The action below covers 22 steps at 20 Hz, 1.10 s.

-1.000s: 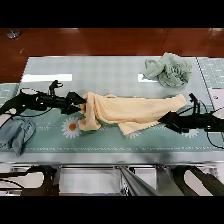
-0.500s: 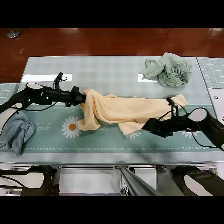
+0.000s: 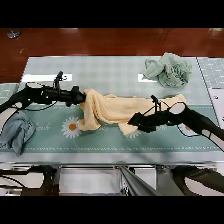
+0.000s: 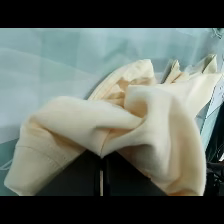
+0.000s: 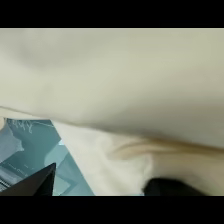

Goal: Fold the shirts.

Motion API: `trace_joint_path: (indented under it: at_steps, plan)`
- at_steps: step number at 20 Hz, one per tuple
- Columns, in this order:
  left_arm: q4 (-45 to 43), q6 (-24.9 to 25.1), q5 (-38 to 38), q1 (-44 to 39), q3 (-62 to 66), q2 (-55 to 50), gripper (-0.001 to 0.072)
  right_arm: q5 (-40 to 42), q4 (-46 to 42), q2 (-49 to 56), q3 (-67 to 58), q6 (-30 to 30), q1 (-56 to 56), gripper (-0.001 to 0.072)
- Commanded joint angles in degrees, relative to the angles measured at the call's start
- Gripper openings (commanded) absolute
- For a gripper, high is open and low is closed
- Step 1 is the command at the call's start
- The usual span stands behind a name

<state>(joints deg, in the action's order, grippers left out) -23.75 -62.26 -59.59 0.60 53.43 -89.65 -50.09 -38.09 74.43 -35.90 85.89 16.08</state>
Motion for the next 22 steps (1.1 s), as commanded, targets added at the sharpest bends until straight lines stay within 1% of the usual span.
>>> trace_joint_path:
  at_steps: [1,2,3,5,8,10,13,16,19,20,22]
  plan:
    - [0.02,0.11,0.02,-0.04,0.07,-0.04,0.0030,1.70,1.57,5.05,-4.70,-0.17,3.50,0.0496]
    - [0.02,0.11,0.02,-0.04,0.07,-0.04,0.0030,1.62,1.51,5.42,-5.60,-0.31,4.37,0.0255]
    - [0.02,0.11,0.00,-0.02,0.11,-0.02,0.0030,1.36,1.57,5.38,-6.27,-2.27,4.72,0.0021]
    - [0.04,0.13,-1.36,0.46,1.14,0.13,0.0030,-1.68,0.76,5.38,-8.85,-3.63,4.02,0.0019]
    - [0.09,0.07,-6.84,2.40,8.31,1.75,0.0029,-7.10,-5.03,4.09,-18.71,-3.34,-0.26,0.0018]
    - [0.46,-0.70,-8.35,4.13,15.93,4.90,0.0029,-9.44,-7.45,1.66,-29.09,-2.27,-4.26,0.0018]
    - [1.31,-1.84,-8.33,7.06,30.23,11.28,0.0029,-11.98,-10.88,-2.67,-47.60,-0.76,-9.55,0.0018]
    - [1.27,-3.65,-8.35,11.56,44.15,17.42,0.0029,-14.95,-17.22,-8.96,-63.78,0.24,-12.59,0.0018]
    - [0.50,-5.99,-8.48,17.66,52.37,23.91,0.0029,-15.39,-24.85,-17.59,-71.63,0.63,-13.05,0.0018]
    - [0.04,-6.03,-8.55,19.80,53.77,26.23,0.0029,-15.37,-26.88,-20.87,-72.59,0.66,-13.05,0.0017]
    - [-2.38,-8.09,-8.87,24.22,54.90,31.78,0.0029,-15.74,-31.39,-27.12,-72.83,0.87,-13.05,0.0018]
